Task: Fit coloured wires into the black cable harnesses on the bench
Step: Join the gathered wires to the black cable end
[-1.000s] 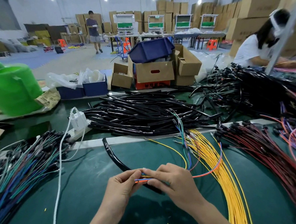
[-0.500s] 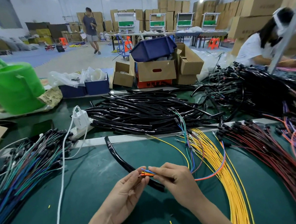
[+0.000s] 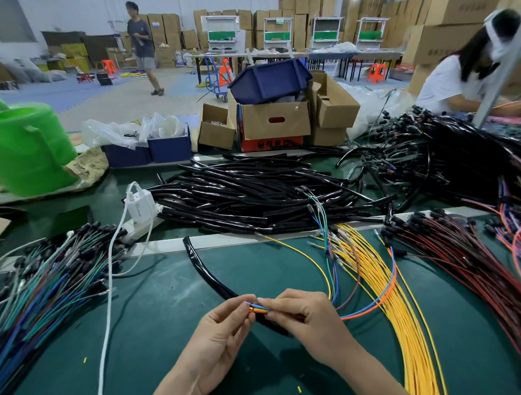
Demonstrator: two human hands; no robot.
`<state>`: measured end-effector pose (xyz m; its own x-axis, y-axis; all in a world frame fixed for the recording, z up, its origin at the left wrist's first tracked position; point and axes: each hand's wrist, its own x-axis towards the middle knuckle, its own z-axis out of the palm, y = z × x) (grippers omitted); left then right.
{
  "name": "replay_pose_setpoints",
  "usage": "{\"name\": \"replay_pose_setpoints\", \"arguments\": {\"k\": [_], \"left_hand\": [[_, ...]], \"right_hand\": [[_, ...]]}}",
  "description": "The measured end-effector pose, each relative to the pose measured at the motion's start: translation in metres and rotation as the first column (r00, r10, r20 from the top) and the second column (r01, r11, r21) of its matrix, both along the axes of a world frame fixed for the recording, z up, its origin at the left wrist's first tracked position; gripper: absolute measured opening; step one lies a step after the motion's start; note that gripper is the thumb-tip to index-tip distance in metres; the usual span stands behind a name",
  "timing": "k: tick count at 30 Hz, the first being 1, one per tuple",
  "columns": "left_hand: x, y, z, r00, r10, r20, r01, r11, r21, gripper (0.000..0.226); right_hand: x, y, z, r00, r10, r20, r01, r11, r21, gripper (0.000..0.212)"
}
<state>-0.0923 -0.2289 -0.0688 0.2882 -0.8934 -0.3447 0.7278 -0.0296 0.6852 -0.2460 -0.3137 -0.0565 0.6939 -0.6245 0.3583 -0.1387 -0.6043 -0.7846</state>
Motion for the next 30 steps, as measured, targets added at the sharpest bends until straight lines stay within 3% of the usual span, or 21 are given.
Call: {"name": "replay_pose_setpoints", "arguments": {"k": [4,7,9,12,14,16,23,30], "left_hand": [[0.003,0.003,-0.001,0.912,0.013,0.411,-0.021,1.000,0.017,0.014],[0.002,0.004,0.000,0.867,0.047,0.496,-0.053,0.999,-0.003,0.013],[0.001,0.005,0.001,0.817,0.065,0.572,-0.058,0.998,-0.030,0.019],[-0.002,0.006,0.002,0.659,0.090,0.747,-0.082,0.995,-0.048,0.013],[-0.005,0.006,-0.002,0.556,0.107,0.824,-0.109,0.993,-0.055,0.013],[-0.006,0.005,-0.003,0.519,0.109,0.848,-0.125,0.991,-0.051,0.014],[-0.004,0.003,0.000,0.648,0.110,0.754,-0.057,0.994,-0.096,0.019],[-0.006,0.005,0.000,0.523,0.139,0.841,0.037,0.982,-0.185,0.027]], "right_hand": [[0.000,-0.001,-0.005,0.995,-0.057,-0.081,0.050,0.995,-0.088,0.027],[0.002,0.002,-0.008,0.987,-0.134,-0.093,0.126,0.988,-0.083,0.031],[0.002,0.001,-0.010,0.986,-0.132,-0.100,0.124,0.989,-0.084,0.021],[0.002,0.001,-0.013,0.980,-0.137,-0.142,0.114,0.981,-0.159,0.004],[0.003,0.003,-0.013,0.977,-0.161,-0.140,0.131,0.971,-0.200,0.004],[0.003,0.004,-0.011,0.977,-0.161,-0.138,0.130,0.970,-0.207,0.008],[0.002,0.004,-0.006,0.994,-0.079,-0.075,0.083,0.995,0.049,0.006],[-0.002,-0.002,-0.003,0.990,0.015,-0.142,0.024,0.963,0.267,0.017]]}}
